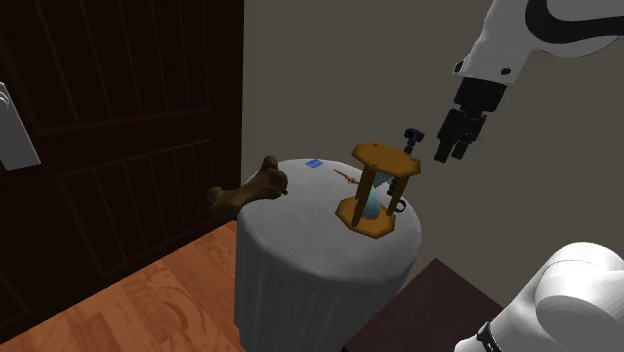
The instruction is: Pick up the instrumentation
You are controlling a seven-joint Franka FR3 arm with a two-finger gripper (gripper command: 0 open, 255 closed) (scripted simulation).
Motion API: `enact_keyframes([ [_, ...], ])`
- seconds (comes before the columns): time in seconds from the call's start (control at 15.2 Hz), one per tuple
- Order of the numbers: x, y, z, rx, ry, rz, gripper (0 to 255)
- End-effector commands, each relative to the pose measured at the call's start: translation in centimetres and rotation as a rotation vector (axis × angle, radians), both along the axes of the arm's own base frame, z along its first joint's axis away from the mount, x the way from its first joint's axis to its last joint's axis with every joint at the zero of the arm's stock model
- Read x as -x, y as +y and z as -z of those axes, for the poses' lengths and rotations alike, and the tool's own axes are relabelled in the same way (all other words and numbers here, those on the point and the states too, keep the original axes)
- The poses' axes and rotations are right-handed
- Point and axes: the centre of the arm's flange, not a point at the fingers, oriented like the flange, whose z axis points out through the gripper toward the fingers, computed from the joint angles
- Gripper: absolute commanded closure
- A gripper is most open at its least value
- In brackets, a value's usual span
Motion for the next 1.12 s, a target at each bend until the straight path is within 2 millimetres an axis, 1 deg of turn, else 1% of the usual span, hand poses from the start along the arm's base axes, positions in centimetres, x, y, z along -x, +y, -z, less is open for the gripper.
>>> enact_keyframes([
  [0.0, 0.0, 0.0, 0.0, 0.0, 0.0, 0.0, 0],
  [0.53, -3.5, -8.5, 2.8, 0.029, -0.081, -0.041, 0],
  [1.06, -7.6, -17.0, 5.0, 0.059, -0.163, -0.083, 0],
])
